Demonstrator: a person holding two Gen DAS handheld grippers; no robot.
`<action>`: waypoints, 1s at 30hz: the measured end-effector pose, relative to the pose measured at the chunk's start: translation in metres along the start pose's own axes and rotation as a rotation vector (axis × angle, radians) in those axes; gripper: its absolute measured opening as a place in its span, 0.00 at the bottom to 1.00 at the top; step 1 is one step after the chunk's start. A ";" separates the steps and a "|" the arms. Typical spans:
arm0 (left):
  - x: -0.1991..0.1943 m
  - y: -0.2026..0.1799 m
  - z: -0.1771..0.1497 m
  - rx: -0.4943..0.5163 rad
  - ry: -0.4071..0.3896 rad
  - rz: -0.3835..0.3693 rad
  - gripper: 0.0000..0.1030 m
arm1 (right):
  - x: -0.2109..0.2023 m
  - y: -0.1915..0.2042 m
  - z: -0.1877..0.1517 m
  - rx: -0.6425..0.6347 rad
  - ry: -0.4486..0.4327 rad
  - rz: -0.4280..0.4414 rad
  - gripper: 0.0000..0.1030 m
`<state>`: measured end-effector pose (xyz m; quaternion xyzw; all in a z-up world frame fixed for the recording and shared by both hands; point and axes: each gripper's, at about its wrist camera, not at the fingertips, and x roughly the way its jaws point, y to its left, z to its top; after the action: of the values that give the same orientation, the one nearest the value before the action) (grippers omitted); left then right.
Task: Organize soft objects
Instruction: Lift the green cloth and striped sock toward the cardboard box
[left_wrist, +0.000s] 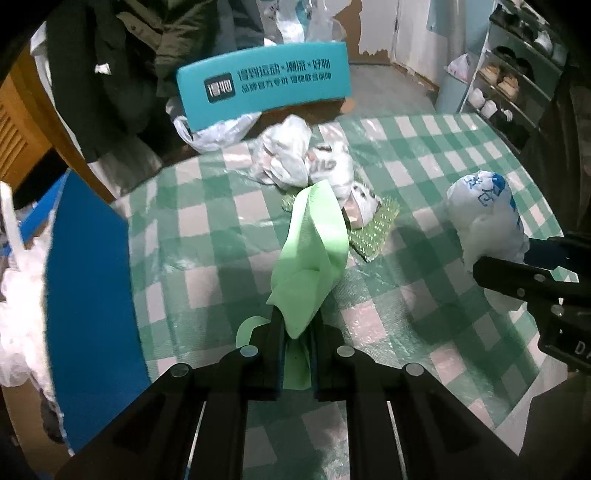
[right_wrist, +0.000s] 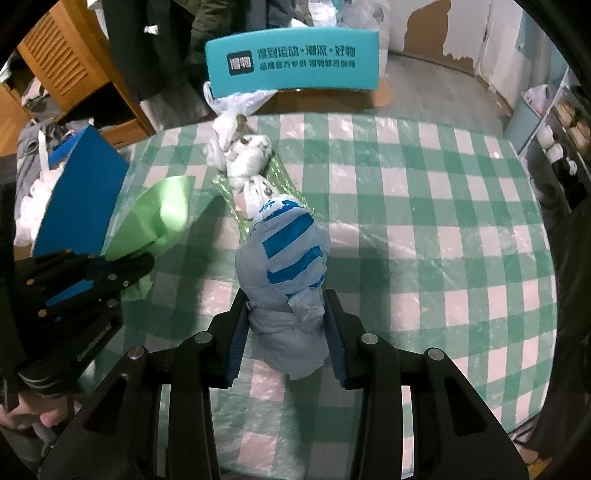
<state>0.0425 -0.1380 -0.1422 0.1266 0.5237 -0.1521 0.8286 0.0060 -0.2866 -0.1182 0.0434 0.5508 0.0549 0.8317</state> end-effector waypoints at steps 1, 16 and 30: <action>-0.004 0.001 0.000 -0.001 -0.007 0.002 0.10 | -0.002 0.001 0.001 -0.002 -0.004 0.002 0.37; -0.051 0.024 0.002 -0.040 -0.085 0.029 0.10 | -0.038 0.027 0.013 -0.055 -0.070 0.026 0.37; -0.084 0.047 -0.003 -0.082 -0.134 0.059 0.10 | -0.061 0.062 0.021 -0.126 -0.118 0.049 0.37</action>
<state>0.0242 -0.0838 -0.0653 0.0976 0.4688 -0.1142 0.8704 -0.0007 -0.2337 -0.0458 0.0077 0.4950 0.1069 0.8622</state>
